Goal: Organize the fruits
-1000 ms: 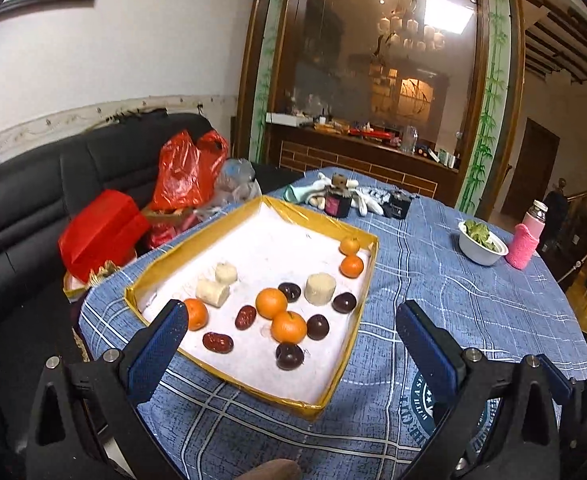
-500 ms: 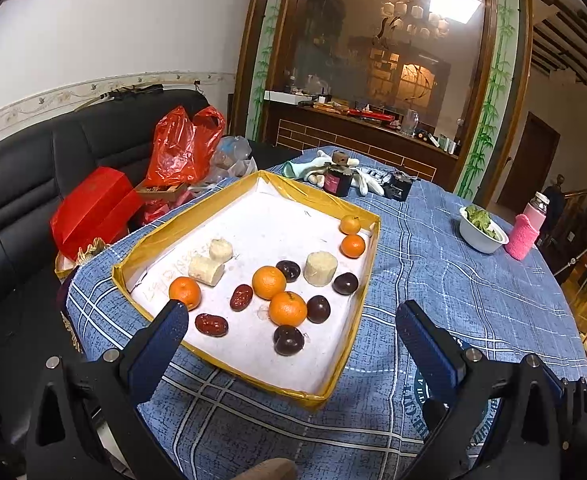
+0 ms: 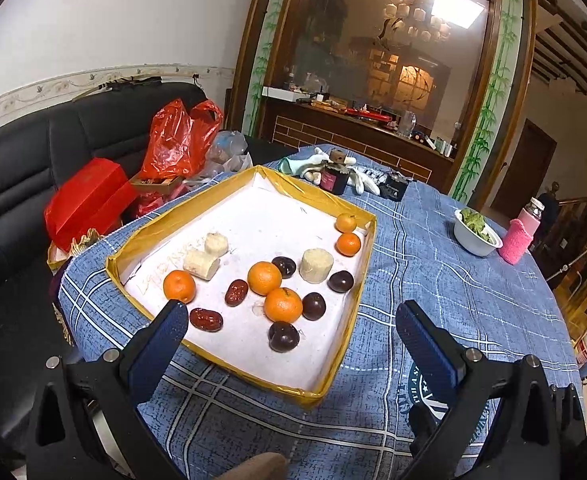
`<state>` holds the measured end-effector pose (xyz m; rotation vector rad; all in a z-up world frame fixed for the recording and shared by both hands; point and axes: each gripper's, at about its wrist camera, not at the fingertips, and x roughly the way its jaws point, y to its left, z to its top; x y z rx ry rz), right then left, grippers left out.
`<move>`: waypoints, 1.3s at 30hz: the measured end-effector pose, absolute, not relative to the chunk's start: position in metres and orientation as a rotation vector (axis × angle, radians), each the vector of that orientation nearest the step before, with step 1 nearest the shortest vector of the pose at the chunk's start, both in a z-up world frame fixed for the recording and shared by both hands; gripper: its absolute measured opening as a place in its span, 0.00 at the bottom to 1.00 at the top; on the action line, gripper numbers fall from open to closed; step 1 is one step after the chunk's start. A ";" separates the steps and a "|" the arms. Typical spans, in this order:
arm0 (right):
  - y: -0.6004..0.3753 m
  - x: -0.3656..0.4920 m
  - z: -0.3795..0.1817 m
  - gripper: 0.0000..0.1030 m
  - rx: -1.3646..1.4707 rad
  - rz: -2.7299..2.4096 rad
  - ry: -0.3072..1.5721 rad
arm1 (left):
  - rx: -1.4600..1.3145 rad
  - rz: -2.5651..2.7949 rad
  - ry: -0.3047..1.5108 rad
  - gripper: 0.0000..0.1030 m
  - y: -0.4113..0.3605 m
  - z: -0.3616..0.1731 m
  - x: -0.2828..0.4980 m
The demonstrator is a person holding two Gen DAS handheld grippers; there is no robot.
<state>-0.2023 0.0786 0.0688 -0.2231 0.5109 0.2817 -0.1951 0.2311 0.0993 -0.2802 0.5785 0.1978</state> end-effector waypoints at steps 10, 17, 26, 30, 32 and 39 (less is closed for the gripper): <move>0.082 -0.203 0.067 1.00 -0.230 0.290 0.515 | -0.291 0.191 0.613 1.00 0.231 0.093 -0.191; 0.084 -0.204 0.064 1.00 -0.236 0.296 0.522 | -0.306 0.174 0.652 1.00 0.231 0.086 -0.187; 0.087 -0.204 0.062 1.00 -0.239 0.301 0.529 | -0.320 0.160 0.688 1.00 0.232 0.080 -0.183; 0.089 -0.203 0.061 1.00 -0.246 0.305 0.532 | -0.316 0.159 0.698 1.00 0.231 0.078 -0.181; 0.090 -0.203 0.061 1.00 -0.248 0.307 0.532 | -0.316 0.158 0.698 1.00 0.231 0.078 -0.181; 0.091 -0.203 0.061 1.00 -0.248 0.310 0.536 | -0.315 0.158 0.698 1.00 0.231 0.078 -0.181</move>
